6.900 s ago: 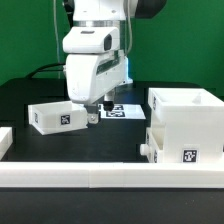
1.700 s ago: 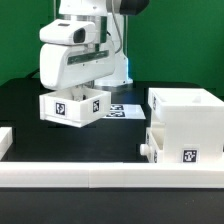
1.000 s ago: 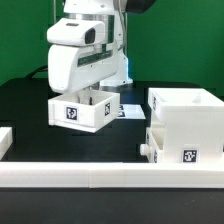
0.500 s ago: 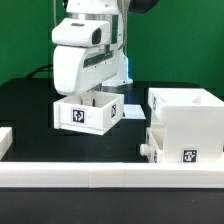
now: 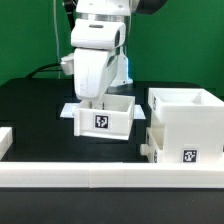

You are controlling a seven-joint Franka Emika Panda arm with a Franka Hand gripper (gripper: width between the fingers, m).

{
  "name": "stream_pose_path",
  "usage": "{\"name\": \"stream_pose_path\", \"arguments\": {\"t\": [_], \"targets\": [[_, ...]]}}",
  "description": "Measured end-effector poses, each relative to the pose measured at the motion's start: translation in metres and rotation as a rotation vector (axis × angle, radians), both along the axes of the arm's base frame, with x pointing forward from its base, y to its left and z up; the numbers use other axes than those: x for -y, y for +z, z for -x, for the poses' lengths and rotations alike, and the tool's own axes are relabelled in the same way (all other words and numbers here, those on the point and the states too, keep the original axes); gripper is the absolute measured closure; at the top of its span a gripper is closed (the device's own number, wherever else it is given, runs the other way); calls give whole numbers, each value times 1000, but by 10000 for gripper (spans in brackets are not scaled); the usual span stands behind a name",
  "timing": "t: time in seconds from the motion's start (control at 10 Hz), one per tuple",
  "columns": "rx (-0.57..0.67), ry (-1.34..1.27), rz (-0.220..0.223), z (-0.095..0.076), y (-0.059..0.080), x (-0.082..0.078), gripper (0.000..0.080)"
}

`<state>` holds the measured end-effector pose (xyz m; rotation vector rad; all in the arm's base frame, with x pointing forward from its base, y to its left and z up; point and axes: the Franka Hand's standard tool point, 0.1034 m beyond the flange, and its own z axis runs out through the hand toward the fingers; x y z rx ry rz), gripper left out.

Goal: Assemble drawer

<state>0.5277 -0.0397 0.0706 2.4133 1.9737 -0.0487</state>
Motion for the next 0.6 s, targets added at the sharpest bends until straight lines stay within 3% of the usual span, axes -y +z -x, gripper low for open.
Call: {"name": "stream_pose_path", "arguments": {"t": [0.6], "targets": [[-9, 62, 3, -3, -2, -6, 755]]}}
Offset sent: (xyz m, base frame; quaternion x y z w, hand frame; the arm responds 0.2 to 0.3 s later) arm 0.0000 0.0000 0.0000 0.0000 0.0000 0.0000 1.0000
